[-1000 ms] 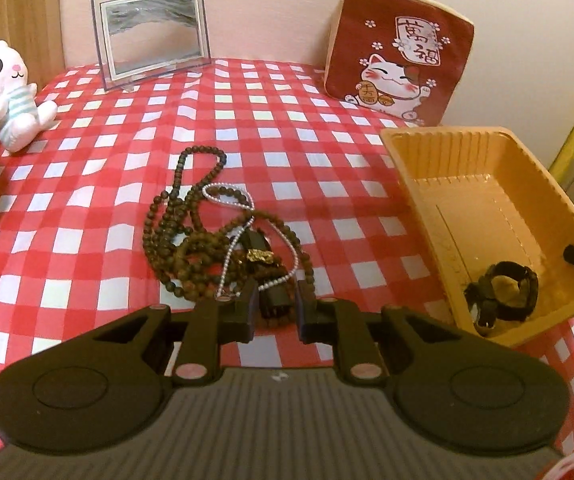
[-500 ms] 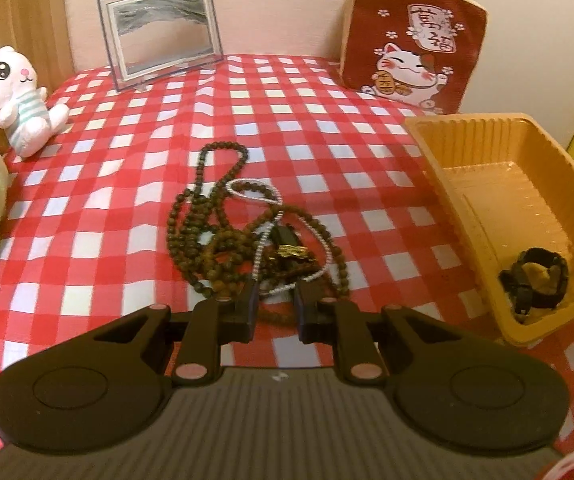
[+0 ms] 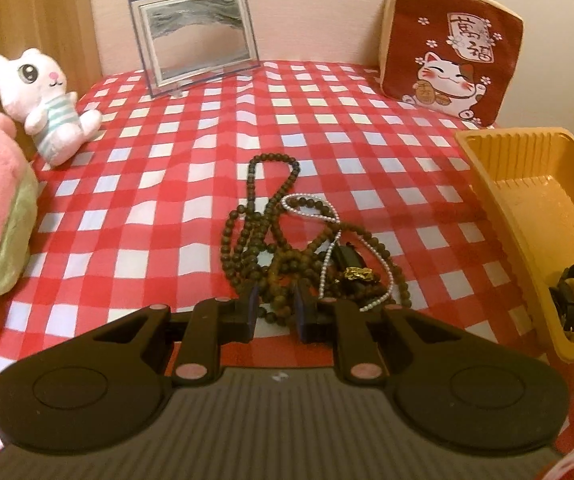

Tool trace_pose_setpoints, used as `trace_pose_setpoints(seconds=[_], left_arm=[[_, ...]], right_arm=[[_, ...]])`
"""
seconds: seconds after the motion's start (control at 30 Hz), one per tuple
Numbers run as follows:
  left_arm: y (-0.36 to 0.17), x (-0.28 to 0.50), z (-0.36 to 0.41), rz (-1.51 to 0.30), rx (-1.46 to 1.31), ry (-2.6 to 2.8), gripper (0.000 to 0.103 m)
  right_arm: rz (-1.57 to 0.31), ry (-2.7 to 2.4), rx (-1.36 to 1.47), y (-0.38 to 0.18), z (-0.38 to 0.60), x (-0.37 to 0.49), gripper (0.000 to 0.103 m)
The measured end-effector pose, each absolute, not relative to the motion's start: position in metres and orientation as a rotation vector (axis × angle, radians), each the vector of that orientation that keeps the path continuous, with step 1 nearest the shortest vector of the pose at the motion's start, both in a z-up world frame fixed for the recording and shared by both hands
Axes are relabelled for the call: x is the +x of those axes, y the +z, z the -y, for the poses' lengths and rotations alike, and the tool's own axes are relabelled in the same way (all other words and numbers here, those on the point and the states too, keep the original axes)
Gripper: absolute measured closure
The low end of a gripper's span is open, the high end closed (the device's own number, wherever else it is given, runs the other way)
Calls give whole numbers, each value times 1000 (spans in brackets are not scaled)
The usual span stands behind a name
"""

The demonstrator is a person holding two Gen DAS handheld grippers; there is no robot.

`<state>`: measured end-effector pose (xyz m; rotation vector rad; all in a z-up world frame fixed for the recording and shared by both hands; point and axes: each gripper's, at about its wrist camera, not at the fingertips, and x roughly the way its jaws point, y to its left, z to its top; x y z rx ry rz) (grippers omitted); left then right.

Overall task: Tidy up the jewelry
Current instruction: 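Reach the left tool into the bead strands and grasp the gold charm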

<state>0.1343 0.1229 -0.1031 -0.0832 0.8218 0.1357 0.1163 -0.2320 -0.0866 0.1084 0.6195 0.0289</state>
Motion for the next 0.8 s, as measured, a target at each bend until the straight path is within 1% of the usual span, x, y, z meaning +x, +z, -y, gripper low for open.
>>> trace_pose_setpoints(seconds=[0.2,0.47,0.53,0.6,0.67,0.7,0.8], left_arm=[[-111,145,-115,-842,-35,111,88],[-125,145,-127,-879,-104,141,88],[-124,145,-129,-878,-129,127,97],[-120,143,-129,-863,-138,118,100],[-113,139,-128,-848,-134,108,100],[-108,137,-128,-837,-134,104,103],[-88,129,-130,-785,-136,99,103]], right_arm=[[-621,27,109,-87,232,116,98],[-623,24,110,-87,232,116,98],[-623,25,109,-87,232,116,98],[-624,25,108,-87,232,116,98],[-624,26,108,-87,232,116,98],[-624,27,107,-88,233,116,98],[-624,27,111,-87,232,116,98]])
